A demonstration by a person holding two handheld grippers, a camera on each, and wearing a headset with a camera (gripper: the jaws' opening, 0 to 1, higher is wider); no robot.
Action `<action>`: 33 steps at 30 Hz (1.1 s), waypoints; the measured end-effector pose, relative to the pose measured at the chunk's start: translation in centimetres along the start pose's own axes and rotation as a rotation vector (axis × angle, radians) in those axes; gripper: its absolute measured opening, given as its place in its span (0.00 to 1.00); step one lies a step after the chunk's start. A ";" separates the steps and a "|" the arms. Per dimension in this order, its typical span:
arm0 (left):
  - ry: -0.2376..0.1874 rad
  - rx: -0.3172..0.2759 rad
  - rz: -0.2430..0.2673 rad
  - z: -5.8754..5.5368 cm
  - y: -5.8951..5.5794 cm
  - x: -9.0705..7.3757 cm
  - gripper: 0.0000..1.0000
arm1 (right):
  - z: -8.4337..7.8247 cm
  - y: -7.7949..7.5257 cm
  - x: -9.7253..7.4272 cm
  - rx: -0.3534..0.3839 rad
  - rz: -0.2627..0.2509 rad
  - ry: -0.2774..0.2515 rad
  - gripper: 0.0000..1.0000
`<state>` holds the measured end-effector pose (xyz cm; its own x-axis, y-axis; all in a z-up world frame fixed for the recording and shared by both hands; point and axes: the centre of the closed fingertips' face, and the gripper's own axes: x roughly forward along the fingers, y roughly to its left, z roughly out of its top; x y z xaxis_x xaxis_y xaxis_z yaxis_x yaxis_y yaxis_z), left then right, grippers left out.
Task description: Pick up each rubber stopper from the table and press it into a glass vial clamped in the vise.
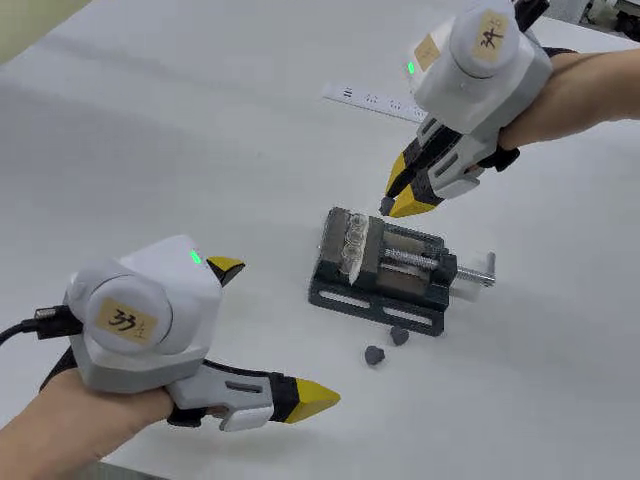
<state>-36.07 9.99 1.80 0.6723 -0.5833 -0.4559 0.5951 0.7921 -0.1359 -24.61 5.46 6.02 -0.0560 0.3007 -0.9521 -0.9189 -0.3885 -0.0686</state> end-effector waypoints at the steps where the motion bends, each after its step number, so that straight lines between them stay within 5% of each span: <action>1: 0.000 -0.003 -0.001 0.0 0.0 0.0 0.99 | 0.1 -0.2 0.2 -0.001 0.002 0.002 0.06; 33: -0.003 -0.058 0.016 -1.1 0.3 -0.2 0.97 | -0.2 -1.3 3.0 -0.038 0.044 0.074 0.06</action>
<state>-36.57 10.55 0.87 0.6830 -0.5707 -0.4558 0.5574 0.8106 -0.1796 -23.48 6.65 3.21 -0.0658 0.2177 -0.9738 -0.9004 -0.4335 -0.0361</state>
